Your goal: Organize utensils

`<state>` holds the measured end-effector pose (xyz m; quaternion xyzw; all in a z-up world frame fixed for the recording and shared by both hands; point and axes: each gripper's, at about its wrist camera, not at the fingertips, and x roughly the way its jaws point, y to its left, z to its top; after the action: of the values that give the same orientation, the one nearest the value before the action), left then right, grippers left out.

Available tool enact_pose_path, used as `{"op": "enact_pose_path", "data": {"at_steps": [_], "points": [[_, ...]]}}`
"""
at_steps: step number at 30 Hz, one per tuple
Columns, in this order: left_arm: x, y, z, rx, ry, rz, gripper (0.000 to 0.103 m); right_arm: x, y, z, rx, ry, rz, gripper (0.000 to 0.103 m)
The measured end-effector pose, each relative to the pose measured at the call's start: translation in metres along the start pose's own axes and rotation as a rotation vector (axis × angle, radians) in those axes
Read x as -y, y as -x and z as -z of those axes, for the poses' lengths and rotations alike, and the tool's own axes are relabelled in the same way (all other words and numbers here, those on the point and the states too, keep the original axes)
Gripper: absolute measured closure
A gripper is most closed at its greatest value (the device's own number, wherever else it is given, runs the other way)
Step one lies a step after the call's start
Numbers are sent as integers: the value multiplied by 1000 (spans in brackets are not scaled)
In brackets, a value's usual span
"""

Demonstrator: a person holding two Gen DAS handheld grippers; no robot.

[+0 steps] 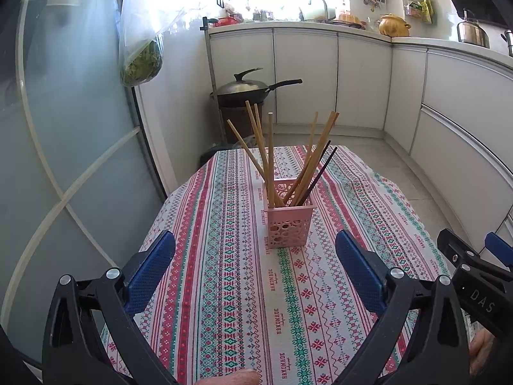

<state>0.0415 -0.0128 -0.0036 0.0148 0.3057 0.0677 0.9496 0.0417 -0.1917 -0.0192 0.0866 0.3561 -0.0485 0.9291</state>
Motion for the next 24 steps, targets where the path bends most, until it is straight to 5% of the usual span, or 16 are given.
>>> {"op": "enact_pose_path", "data": {"at_steps": [24], "points": [[2, 0, 2, -1, -11, -9, 7, 0, -1, 2, -13, 5, -2, 7]]}}
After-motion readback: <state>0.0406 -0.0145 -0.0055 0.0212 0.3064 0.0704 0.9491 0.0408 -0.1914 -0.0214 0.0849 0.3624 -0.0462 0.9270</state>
